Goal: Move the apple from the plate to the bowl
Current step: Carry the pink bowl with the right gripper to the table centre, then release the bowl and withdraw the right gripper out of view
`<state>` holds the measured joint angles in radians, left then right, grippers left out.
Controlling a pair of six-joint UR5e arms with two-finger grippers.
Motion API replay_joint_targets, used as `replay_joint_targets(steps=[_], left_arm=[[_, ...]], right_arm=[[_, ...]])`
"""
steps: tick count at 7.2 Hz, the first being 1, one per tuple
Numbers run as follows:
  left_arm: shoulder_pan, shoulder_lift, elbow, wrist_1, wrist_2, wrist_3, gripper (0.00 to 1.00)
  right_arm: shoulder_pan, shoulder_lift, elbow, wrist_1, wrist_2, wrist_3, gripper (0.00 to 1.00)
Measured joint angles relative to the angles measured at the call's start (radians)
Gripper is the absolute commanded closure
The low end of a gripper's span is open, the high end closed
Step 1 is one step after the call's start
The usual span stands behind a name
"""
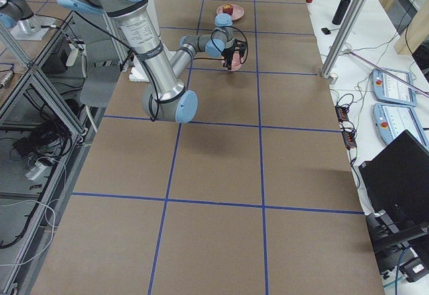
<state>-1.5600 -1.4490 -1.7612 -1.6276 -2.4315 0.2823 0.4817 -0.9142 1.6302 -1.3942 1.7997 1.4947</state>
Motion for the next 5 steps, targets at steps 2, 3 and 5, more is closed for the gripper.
replay_joint_targets(steps=[2, 3, 5], left_arm=[[0.000, 0.000, 0.001, 0.000, 0.000, 0.000, 0.02], [0.000, 0.000, 0.001, 0.000, 0.000, 0.001, 0.02], [0.000, 0.000, 0.002, 0.000, 0.000, 0.000, 0.02]], right_arm=[[-0.004, -0.001, -0.018, 0.025, 0.001, -0.011, 0.48], [-0.007, -0.002, -0.023, 0.028, 0.001, -0.013, 0.11], [-0.018, 0.000, -0.032, 0.027, -0.005, -0.013, 0.00]])
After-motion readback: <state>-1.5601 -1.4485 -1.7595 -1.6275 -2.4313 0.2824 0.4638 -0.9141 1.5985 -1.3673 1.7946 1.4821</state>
